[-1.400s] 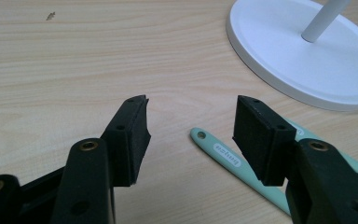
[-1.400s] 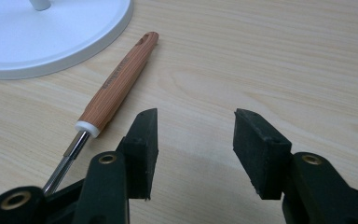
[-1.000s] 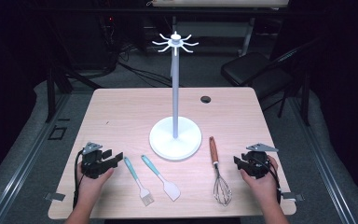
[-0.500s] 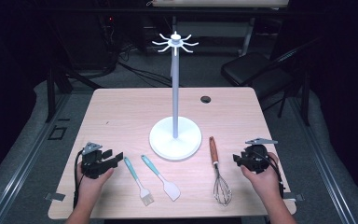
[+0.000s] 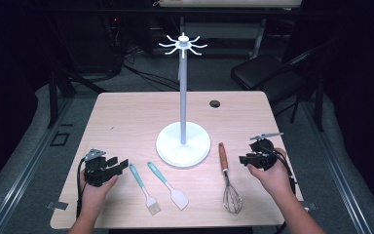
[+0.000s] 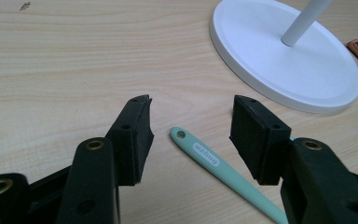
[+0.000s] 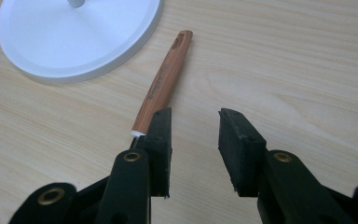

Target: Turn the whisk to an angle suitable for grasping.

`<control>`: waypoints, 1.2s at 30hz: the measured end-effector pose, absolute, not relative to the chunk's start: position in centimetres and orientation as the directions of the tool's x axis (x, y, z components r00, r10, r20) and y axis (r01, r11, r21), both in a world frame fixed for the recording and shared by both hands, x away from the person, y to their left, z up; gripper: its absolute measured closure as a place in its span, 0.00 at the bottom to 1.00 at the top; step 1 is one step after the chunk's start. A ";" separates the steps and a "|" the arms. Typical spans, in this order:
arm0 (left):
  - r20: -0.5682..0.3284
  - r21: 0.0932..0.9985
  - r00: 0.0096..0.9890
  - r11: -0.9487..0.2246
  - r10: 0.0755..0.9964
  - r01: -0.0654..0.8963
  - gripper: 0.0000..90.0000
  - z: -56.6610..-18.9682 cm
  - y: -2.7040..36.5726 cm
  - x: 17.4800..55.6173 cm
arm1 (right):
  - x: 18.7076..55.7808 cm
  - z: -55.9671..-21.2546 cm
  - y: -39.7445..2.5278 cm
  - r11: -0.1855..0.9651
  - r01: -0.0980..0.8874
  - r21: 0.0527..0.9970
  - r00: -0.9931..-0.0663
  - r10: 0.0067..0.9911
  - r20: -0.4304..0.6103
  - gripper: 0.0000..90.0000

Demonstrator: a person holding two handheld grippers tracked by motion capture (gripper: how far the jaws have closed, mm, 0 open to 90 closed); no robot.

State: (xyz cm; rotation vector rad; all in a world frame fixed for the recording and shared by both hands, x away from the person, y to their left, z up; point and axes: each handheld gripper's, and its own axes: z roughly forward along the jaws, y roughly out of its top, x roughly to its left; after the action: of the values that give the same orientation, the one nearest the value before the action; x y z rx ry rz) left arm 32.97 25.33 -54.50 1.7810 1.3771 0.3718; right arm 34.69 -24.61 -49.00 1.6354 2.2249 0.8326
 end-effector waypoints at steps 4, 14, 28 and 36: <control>-0.246 0.758 0.351 -0.046 0.904 0.650 0.53 -54.6 25.2 33.0 | 35.4 -48.8 -23.9 0.239 0.802 0.548 -0.355 0.928 0.115 0.72; -0.246 0.757 0.356 -0.051 0.902 0.651 0.53 -54.7 25.2 33.0 | 36.8 -48.9 -22.4 0.264 0.829 0.494 -0.364 0.924 0.118 0.73; -0.247 0.754 0.359 -0.054 0.900 0.655 0.53 -54.8 25.1 33.0 | 38.6 -50.4 -20.2 0.262 0.883 0.390 -0.336 0.932 0.135 0.70; -0.251 0.753 0.348 -0.044 0.903 0.656 0.53 -54.8 25.4 33.1 | 39.9 -51.5 -19.0 0.257 0.900 0.351 -0.317 0.940 0.127 0.69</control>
State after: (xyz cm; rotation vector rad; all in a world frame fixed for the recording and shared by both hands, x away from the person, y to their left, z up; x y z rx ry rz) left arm 33.07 25.37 -54.77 1.7753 1.3836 0.3712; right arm 39.88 -19.03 -51.55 1.7673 2.4025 0.5544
